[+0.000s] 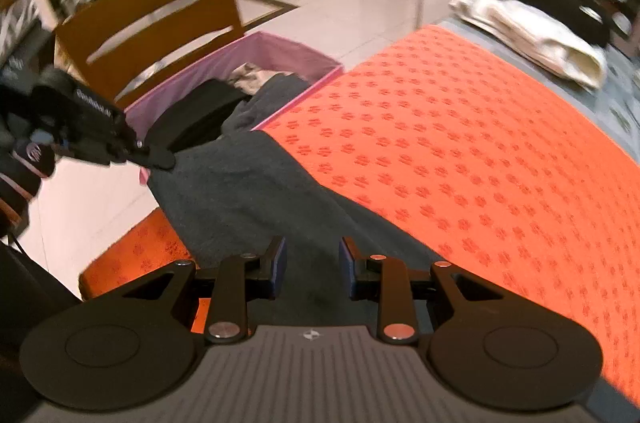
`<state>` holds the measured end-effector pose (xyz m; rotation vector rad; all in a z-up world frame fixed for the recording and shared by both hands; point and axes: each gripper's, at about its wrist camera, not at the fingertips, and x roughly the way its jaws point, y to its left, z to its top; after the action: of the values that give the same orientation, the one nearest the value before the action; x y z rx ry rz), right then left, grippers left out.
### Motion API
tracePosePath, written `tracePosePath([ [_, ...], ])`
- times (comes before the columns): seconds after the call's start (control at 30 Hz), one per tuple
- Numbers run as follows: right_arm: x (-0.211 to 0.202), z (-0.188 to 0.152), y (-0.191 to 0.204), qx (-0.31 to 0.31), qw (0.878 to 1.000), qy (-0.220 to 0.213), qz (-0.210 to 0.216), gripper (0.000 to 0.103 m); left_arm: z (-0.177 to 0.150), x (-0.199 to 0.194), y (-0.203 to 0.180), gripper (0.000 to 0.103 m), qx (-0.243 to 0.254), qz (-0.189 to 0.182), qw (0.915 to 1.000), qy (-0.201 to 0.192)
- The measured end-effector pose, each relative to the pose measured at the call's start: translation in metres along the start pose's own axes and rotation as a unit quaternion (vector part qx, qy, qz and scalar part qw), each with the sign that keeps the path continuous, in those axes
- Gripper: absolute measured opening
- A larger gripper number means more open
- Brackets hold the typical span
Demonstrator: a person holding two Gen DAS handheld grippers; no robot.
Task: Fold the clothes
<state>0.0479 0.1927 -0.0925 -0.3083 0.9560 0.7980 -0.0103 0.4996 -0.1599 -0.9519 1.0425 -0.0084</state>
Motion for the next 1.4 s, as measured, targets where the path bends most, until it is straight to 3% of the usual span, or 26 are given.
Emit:
tracePosePath([
  [0.1,0.016,0.005,0.011,-0.043,0.999,0.007,0.014,0.042,-0.004,-0.002,-0.001,0.004,0.013,0.004,0.9999,0.003],
  [0.3,0.033,0.01,0.024,-0.095,0.995,0.013,0.02,0.043,-0.005,-0.015,0.004,0.009,0.035,0.02,0.999,-0.021],
  [0.47,0.034,0.02,0.006,-0.061,0.998,0.002,0.014,0.043,0.007,-0.012,0.009,0.026,0.047,0.04,0.9976,-0.03],
  [0.77,0.065,0.048,-0.008,-0.037,0.996,0.017,0.074,0.041,0.035,0.012,-0.007,0.036,0.038,0.041,0.998,-0.029],
  [0.83,0.075,0.054,-0.008,-0.036,0.994,0.03,0.095,0.04,0.041,0.015,-0.015,0.043,0.041,0.037,0.998,-0.029],
  [0.93,0.081,0.061,-0.006,-0.037,0.993,0.034,0.11,0.037,0.048,0.018,-0.026,0.047,0.044,0.03,0.9982,-0.027],
  [0.97,0.081,0.063,-0.007,-0.036,0.992,0.034,0.112,0.027,0.05,0.02,-0.03,0.049,0.045,0.029,0.9982,-0.026],
  [1.0,0.081,0.065,-0.008,-0.034,0.992,0.033,0.119,0.001,0.051,0.021,-0.034,0.052,0.045,0.029,0.9983,-0.024],
  [1.23,0.053,0.068,0.011,-0.061,0.988,0.006,0.139,0.002,0.052,0.038,-0.07,0.056,0.087,0.065,0.994,0.01],
  [1.4,0.035,0.059,0.029,-0.083,0.985,0.009,0.149,0.002,0.031,0.047,-0.091,0.056,0.16,0.111,0.9805,0.023],
])
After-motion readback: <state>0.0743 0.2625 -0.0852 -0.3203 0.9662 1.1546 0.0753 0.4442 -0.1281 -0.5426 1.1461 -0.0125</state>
